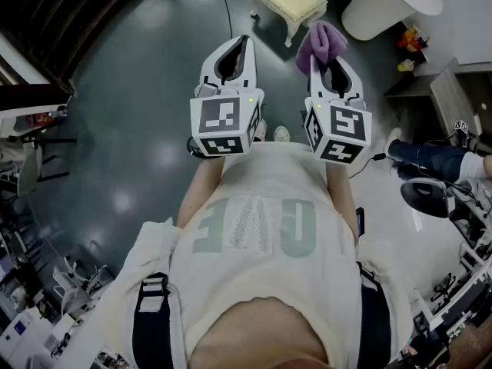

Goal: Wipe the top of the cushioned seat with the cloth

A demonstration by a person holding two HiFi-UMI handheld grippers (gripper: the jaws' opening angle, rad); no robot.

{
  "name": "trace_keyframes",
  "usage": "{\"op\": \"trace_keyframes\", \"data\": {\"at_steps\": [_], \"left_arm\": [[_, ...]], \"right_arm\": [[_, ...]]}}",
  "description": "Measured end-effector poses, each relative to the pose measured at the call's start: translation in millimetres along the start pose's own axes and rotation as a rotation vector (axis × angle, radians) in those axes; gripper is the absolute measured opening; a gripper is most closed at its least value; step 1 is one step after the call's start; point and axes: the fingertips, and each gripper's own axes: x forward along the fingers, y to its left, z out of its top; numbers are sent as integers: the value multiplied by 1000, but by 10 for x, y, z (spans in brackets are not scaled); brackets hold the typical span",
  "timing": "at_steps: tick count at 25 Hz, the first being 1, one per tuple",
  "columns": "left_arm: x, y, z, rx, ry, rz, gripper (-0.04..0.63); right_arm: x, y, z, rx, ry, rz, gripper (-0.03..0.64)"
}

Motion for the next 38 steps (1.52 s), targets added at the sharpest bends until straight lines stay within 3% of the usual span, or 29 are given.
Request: {"op": "trace_keyframes", "data": {"at_steps": [16, 23, 31, 38], "left_arm": [[59, 601, -21, -20, -15, 8, 6], [264, 927, -86, -24, 8, 23, 6], [947, 983, 23, 1, -13, 15, 6], [1957, 1021, 316, 25, -34, 2, 6]], "right_arm": [[281, 360, 21, -24, 12, 15, 89], [507, 316, 119, -9, -10, -13, 89], [1153, -23, 298, -11, -46, -18, 89], [2066, -480, 627, -44, -43, -4, 89]]}}
